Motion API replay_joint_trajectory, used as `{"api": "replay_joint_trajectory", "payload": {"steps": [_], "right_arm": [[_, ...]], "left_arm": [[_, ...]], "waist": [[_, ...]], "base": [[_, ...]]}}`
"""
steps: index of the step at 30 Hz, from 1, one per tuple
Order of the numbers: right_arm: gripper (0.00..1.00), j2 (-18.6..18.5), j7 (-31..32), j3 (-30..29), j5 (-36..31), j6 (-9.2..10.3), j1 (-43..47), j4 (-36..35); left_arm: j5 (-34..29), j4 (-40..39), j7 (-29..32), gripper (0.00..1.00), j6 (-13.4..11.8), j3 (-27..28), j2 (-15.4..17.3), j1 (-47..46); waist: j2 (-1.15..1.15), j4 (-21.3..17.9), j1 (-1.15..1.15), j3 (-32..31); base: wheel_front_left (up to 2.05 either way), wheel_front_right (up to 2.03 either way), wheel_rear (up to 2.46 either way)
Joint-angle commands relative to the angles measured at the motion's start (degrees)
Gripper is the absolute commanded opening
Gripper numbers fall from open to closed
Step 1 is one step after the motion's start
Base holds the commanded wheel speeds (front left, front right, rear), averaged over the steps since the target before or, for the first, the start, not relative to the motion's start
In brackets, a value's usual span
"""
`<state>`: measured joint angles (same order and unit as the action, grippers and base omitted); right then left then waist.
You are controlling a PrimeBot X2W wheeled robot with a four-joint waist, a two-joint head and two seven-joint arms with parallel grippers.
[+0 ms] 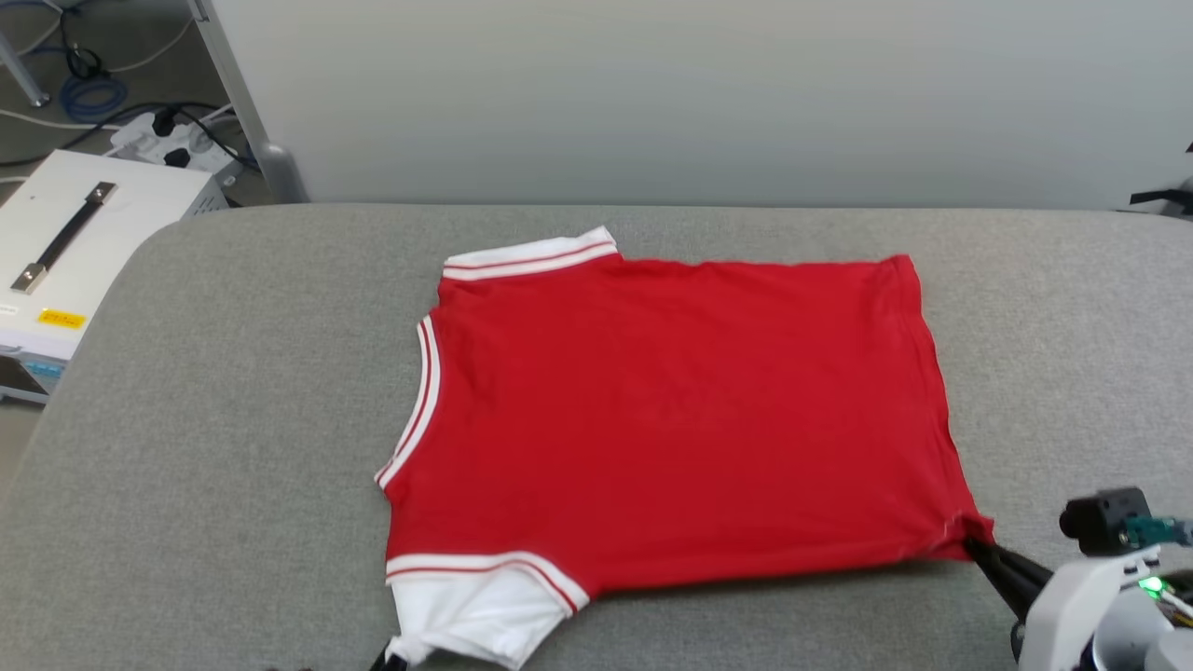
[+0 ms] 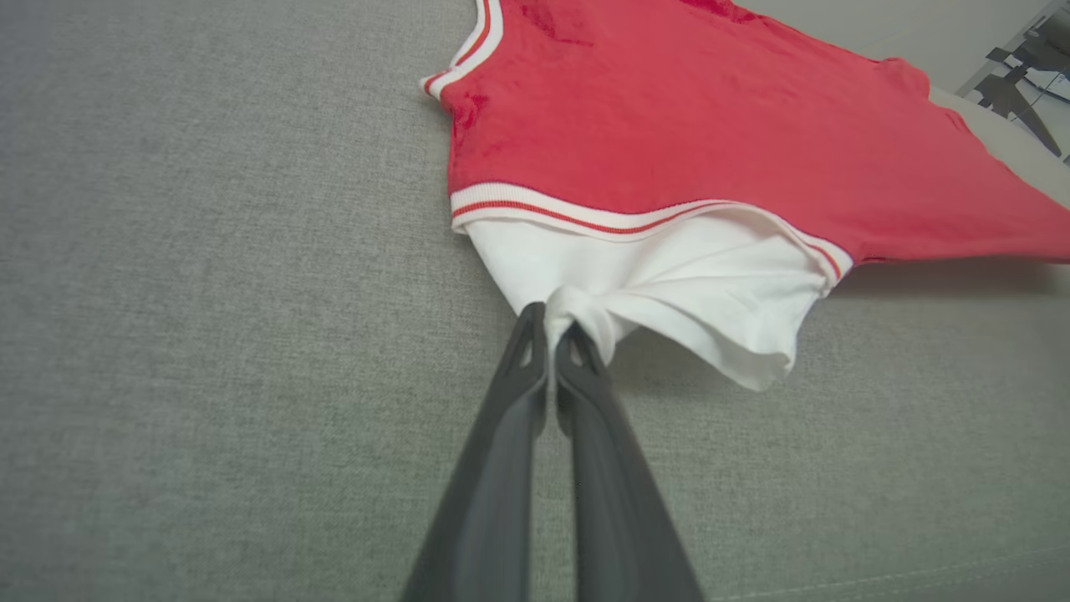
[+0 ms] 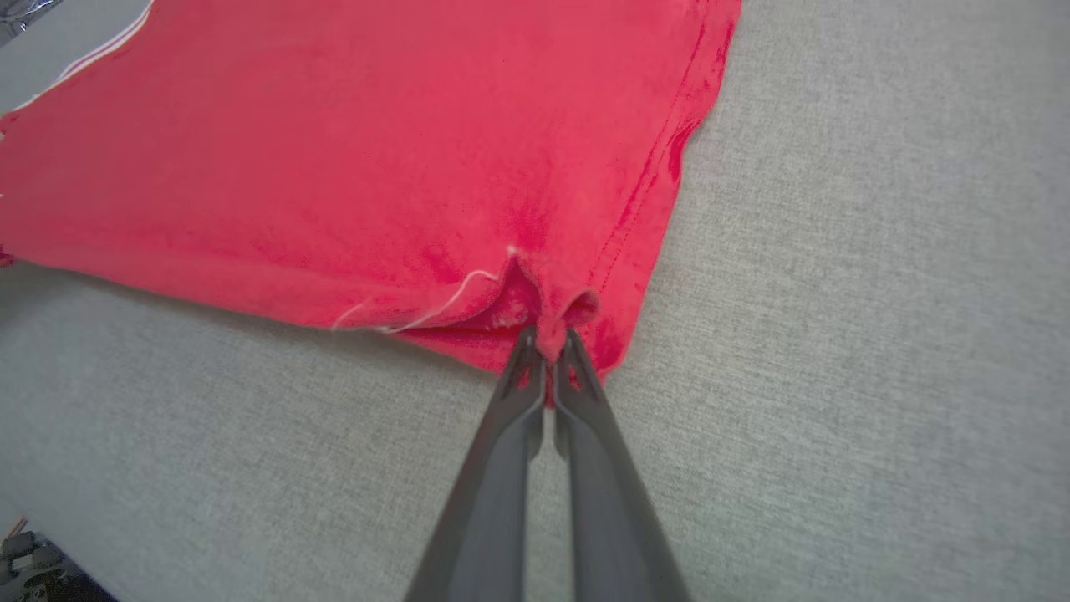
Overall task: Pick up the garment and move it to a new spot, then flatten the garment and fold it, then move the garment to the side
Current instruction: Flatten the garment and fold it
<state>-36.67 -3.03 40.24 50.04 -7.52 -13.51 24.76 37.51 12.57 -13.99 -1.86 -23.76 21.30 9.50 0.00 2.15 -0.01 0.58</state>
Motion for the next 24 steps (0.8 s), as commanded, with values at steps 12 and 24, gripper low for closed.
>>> {"api": "replay_joint_trajectory", "payload": {"steps": [12, 24], "right_arm": [[0.0, 0.01, 3.95, -8.51, -2.99, 0.03, 11.44, -5.23], [0.0, 4.01, 7.75, -15.86, -6.63, 0.03, 9.14, -9.86]], "left_arm": [[0.89, -1.28, 0.78, 0.0, -1.68, -0.69, -0.11, 4.89], [-2.17, 0.66, 2.68, 0.0, 1.24, -1.42, 1.58, -8.93]], "waist": [[0.0, -0.32, 0.01, -1.17], [0.0, -0.21, 0.01, 0.88]], "base": [[0.0, 0.0, 0.0], [0.0, 0.0, 0.0]]}}
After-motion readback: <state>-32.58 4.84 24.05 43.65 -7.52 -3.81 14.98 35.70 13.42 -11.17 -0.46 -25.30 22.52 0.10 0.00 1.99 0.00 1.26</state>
